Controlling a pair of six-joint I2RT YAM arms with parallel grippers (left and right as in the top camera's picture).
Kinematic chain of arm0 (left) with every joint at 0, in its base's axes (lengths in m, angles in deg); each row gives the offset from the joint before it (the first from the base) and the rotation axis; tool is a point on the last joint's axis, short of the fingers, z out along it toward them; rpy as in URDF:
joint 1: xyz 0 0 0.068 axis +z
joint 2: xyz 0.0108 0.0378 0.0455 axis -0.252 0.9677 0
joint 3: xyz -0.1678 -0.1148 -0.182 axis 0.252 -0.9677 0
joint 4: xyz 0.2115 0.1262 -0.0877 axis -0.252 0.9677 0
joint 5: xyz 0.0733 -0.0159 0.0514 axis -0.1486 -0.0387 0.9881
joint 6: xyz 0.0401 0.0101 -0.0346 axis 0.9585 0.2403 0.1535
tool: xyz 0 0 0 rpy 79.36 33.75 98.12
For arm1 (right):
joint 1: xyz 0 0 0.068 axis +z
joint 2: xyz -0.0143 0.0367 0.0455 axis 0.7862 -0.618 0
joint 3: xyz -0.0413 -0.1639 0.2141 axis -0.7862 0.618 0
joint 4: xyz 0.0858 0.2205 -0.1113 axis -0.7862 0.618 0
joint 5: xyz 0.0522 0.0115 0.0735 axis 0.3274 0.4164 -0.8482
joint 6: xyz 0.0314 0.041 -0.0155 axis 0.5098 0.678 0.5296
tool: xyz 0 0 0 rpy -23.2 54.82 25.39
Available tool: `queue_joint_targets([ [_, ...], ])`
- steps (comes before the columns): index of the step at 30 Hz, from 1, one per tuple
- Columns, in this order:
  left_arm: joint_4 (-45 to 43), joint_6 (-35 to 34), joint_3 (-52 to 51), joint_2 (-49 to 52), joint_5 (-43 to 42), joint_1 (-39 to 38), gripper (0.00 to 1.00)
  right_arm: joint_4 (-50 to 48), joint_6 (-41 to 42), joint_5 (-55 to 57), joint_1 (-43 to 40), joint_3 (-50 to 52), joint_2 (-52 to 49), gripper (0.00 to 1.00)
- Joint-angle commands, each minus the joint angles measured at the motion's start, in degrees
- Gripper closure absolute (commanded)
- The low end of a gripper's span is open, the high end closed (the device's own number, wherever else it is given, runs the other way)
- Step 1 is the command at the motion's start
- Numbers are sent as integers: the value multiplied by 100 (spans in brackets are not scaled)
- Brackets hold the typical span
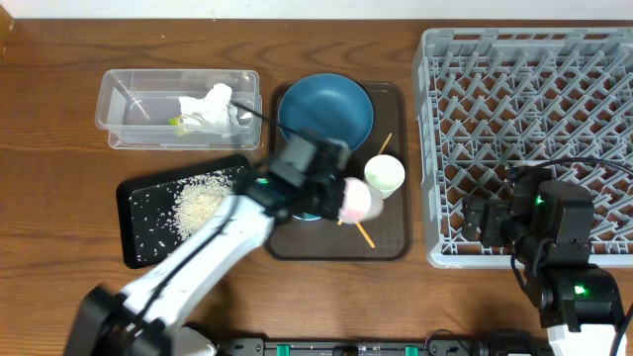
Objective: Sort waste into correct bins and load items into the dishwasher rack
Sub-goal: 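Grasp the pink cup with the left gripper and lift it, then hand the pink cup from the left gripper to the right gripper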
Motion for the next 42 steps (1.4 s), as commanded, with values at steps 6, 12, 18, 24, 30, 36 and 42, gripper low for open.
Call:
queue_joint_targets([
  [6,-719,-474,120,-160,-2977,1355,94,-437,-542,-1950,48,-136,-184,1],
  [12,-1799,-778,120,533,-5239,1598,94,-586,-1770,-4704,50,-136,-723,1],
  [18,-2004,-822,120,1099,-6028,1471,94,-647,-2662,-6024,55,-136,-1370,1],
  [24,-2055,-850,120,1174,-6059,1320,94,-999,-2863,-6566,55,-136,-1928,1],
  [30,-2111,-883,120,1174,-6070,1097,94,-1392,-2861,-6607,55,-136,-2256,1],
  [36,-2175,-885,120,1174,-6057,938,94,-1711,-2861,-7079,55,-136,-2299,1],
  [42,-2273,-1012,120,1174,-6050,935,94,-1705,-2859,-7173,101,-136,-2299,11],
])
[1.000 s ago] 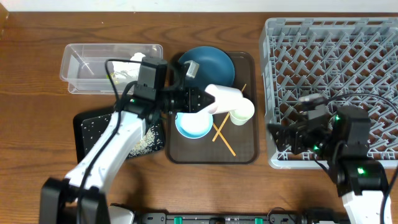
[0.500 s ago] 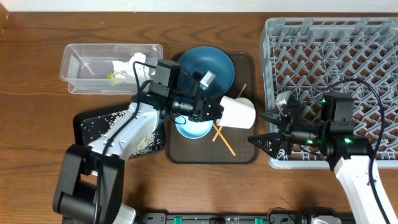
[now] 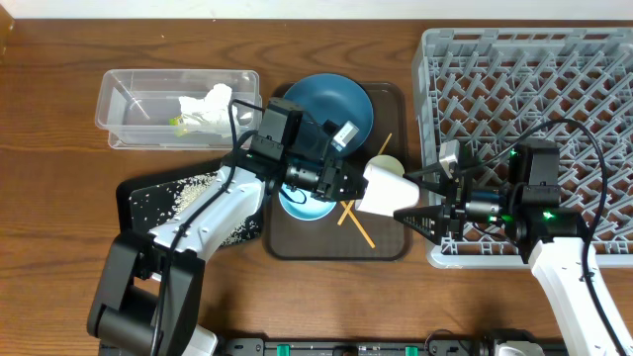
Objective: Sort waste into correct bins and load items into the dishwasher rack
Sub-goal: 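Hand the pink cup from the left gripper to the right gripper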
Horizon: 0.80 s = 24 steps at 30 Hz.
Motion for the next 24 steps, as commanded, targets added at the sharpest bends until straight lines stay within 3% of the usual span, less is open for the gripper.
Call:
queue_joint_targets([
  [1,-140,-192,105,4,-125,4,94,7,-74,-280,131,-118,-24,11],
  [6,-450,-485,105,4,-129,4,94,-76,-79,-271,361,-118,-24,8],
  [24,-446,-503,105,4,-144,-24,94,-448,-74,-116,413,-118,-24,19],
])
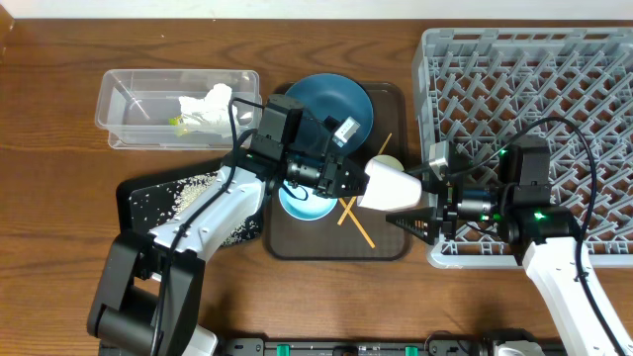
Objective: Sort waste into correct bins and load items into the dishwasher rack
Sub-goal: 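Hand the pink cup from the left gripper to the right gripper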
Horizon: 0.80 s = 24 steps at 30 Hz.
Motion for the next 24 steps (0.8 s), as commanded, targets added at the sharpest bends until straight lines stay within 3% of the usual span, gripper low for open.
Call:
queue_joint_targets([
  [1,-22,-70,105,4,-103,-24,94,-7,-70,-59,52,-118,-24,20],
  [12,-24,-70,105,4,-101,-22,94,-4,149,330,52,-118,-24,35],
  [20,-24,-68,105,4,-96,-22,93,-4,149,409,52,-118,-24,39],
  [23,-24,-66,105,4,-61,-22,83,-4,216,531,52,-118,-22,39],
  [24,-24,-63,105,4,-28,-22,75,-4,297,649,52,-118,-22,40],
])
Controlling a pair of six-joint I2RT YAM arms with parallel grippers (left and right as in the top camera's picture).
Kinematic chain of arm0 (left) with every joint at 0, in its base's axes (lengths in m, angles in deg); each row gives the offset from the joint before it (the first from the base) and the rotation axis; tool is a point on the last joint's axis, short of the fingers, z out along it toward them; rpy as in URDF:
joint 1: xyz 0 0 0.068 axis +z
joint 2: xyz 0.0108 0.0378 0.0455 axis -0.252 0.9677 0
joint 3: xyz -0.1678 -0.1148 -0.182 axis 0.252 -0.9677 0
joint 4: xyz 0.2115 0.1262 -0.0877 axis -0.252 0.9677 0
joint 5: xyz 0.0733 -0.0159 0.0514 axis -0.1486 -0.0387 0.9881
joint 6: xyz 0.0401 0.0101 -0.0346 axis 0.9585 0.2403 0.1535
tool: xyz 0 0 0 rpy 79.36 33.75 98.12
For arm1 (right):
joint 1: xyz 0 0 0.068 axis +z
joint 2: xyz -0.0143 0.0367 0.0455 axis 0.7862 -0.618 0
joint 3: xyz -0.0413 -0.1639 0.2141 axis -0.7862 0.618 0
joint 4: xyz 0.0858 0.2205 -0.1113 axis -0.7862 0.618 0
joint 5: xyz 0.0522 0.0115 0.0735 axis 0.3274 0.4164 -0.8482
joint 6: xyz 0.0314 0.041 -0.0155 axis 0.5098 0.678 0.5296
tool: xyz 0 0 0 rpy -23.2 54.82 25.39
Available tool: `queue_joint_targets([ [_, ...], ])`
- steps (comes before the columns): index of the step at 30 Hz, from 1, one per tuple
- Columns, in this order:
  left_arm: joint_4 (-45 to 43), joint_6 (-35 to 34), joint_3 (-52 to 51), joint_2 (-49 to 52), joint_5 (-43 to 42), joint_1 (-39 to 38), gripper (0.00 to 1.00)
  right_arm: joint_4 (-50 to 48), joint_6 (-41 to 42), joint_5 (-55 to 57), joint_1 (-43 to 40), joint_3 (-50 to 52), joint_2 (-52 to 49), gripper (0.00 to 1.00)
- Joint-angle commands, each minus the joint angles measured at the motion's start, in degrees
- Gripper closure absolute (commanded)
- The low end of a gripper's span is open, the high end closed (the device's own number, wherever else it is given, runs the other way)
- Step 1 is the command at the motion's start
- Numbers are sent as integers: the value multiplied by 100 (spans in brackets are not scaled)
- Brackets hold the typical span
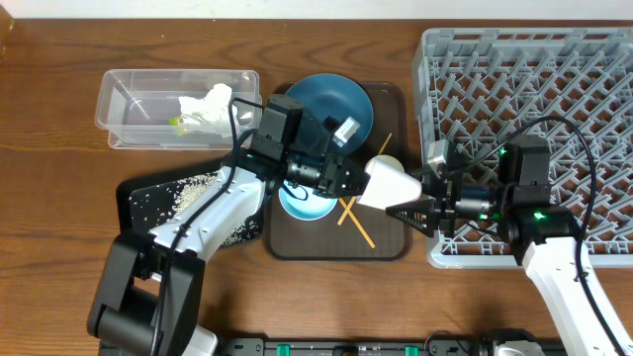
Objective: Sort waste into correct bins and load items into the dishwasher rack
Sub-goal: 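Hand the pink cup from the left gripper to the right gripper, then place the pink cup upside down in the rack with the right gripper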
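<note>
A white cup [386,184] hangs on its side above the brown tray [396,249]. My left gripper [358,182] is shut on its left end. From the right, my right gripper [411,199] has its fingers closed in on the cup's other end. On the tray sit a large blue bowl [326,99], a small blue bowl [297,205] under the left wrist, wooden chopsticks [356,225] and a pale cup [389,161] mostly hidden behind the held one. The grey dishwasher rack [534,79] stands at the right.
A clear plastic bin [129,109] with crumpled tissue [208,107] sits at the back left. A black tray [148,213] with spilled rice [198,203] lies in front of it. The right arm reaches over the rack's left edge.
My right gripper has shifted slightly left and its lower finger has come up against the white cup. The left gripper holds the cup in the same place.
My left gripper first had the white cup low over the tray while the right arm rested folded by the rack. Then the cup was held out to the right, with the right gripper open beside it. Now both grippers are on the cup.
</note>
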Motion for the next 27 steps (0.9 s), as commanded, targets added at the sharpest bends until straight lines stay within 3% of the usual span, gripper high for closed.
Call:
queue_joint_targets([
  [1,-4,-9,105,4,22,-11,67,4,313,442,46,-118,-22,41],
  [5,-2,0,105,4,708,7,52,24,1073,1460,46,-118,-22,49],
  [9,81,31,105,0,1410,107,45,37,1558,1976,46,-120,-9,52],
  [13,791,597,105,-94,2476,350,38,424,1788,2695,44,-256,105,52],
  [19,2396,1528,105,-678,4304,756,36,1969,1810,4096,-109,-1178,216,51],
  [27,3477,1744,105,-1814,6151,1088,35,3171,2286,5215,-953,-2490,208,54],
])
